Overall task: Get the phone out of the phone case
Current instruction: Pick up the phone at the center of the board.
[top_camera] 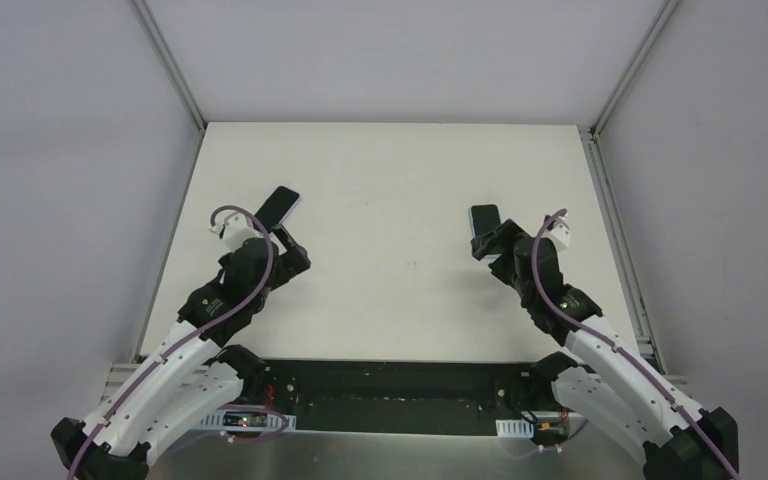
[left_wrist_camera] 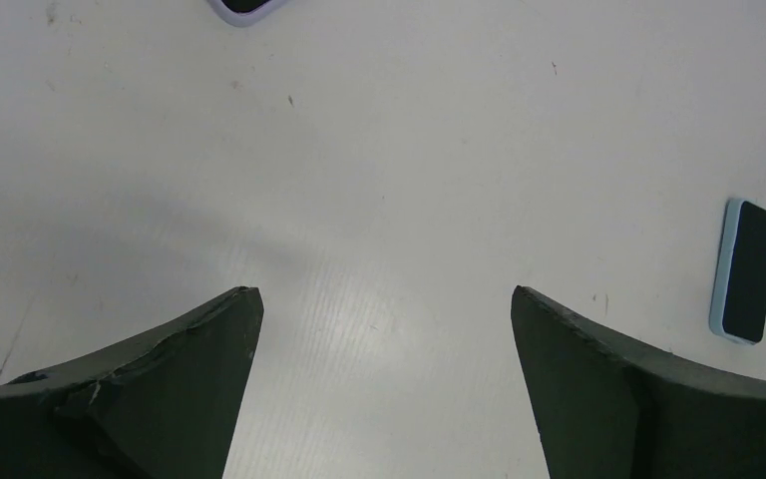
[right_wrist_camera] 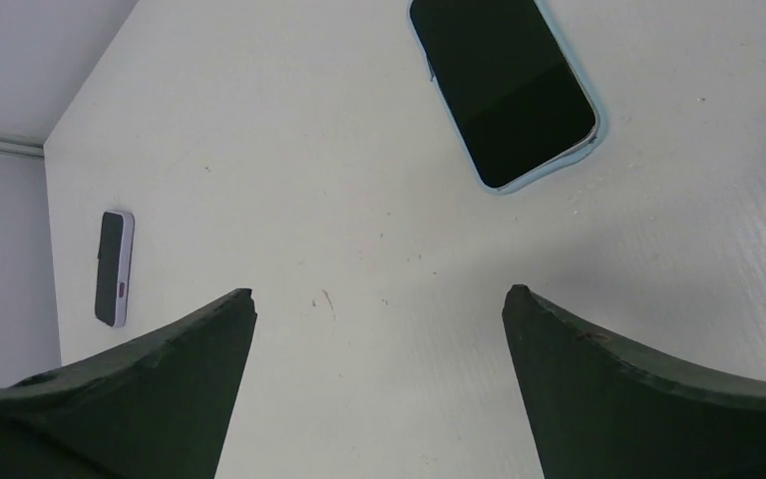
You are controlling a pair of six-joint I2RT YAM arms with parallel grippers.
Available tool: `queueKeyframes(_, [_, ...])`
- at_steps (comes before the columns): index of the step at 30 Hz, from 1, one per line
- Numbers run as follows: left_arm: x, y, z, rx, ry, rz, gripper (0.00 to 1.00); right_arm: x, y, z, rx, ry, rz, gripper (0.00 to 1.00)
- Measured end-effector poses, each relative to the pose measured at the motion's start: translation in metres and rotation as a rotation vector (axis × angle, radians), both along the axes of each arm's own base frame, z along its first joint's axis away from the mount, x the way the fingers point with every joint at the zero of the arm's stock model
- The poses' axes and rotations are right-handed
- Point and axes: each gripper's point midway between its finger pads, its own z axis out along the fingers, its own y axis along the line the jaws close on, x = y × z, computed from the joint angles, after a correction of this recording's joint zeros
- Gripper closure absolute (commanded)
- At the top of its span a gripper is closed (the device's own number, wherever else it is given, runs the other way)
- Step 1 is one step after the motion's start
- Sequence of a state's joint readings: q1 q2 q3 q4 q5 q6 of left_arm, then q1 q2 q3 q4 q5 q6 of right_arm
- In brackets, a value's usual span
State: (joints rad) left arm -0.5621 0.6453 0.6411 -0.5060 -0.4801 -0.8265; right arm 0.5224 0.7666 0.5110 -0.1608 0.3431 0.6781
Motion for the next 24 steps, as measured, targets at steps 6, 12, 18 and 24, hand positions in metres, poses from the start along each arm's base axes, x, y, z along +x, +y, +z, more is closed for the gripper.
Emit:
queueKeyframes(6, [0.001,0.001,-0.001,0.032,0.008,-0.015,0.00,0.000,-0.002,0.000,-0.036,0.019,0.011,0.01])
queueKeyframes(12, [0.002,0.000,-0.004,0.055,0.026,-0.026,0.00,0.017,-0.016,-0.006,0.006,0.093,-0.058,0.01])
queueKeyframes(18, [0.003,-0.002,-0.004,0.049,0.032,-0.032,0.00,0.026,-0.022,-0.013,0.017,0.132,-0.090,0.01])
queueKeyframes(24, [0.002,-0.011,-0.010,0.002,0.062,-0.041,0.00,0.034,-0.025,-0.036,-0.016,0.205,-0.113,0.01])
